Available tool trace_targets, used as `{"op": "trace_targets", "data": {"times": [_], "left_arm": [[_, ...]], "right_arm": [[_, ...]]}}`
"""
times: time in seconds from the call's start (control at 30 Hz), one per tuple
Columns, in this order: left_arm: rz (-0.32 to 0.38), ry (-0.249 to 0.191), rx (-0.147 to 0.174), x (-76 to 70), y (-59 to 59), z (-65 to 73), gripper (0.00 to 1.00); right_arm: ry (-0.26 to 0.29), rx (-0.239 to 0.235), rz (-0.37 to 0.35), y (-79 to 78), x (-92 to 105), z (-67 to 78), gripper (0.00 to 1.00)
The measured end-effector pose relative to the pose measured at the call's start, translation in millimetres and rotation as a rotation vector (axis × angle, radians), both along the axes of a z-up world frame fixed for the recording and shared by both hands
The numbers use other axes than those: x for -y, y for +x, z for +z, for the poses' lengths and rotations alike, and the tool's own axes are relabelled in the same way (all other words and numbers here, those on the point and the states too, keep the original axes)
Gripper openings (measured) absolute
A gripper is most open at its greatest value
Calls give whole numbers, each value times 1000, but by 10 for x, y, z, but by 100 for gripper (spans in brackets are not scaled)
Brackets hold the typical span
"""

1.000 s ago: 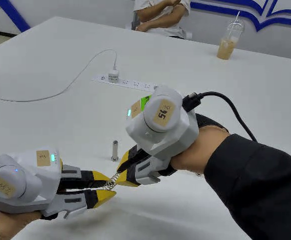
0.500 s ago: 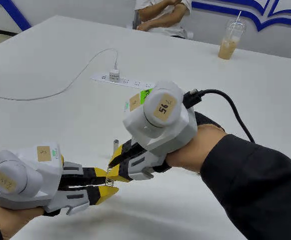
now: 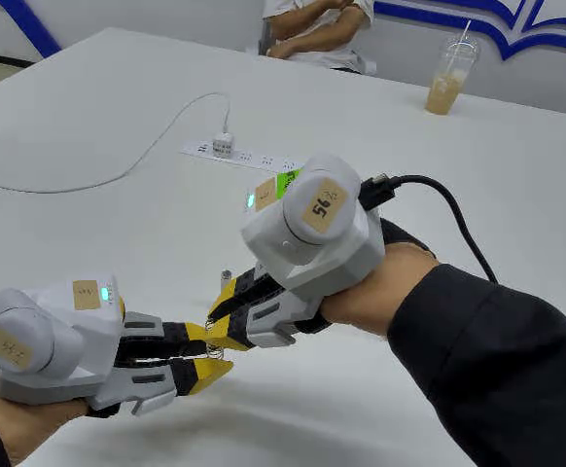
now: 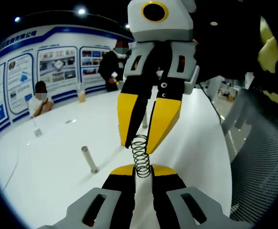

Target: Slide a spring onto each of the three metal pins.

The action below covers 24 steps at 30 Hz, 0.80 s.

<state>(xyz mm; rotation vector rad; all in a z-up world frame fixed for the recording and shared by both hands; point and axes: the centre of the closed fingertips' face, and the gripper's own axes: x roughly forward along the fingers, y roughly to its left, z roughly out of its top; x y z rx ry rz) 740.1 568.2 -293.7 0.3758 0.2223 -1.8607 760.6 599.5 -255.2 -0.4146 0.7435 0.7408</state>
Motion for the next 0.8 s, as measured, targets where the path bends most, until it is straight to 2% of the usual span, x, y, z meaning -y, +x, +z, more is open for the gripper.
{"op": "trace_targets", "data": {"times": [0.37,0.8], "left_arm": [[53,-2,-47,-18,107,3,27],[109,4,-73,-53,222,-1,42]], "right_arm": [[-12,-7,-13,10,85,-8,11],[-12,11,-38,70,166,58,11]]}}
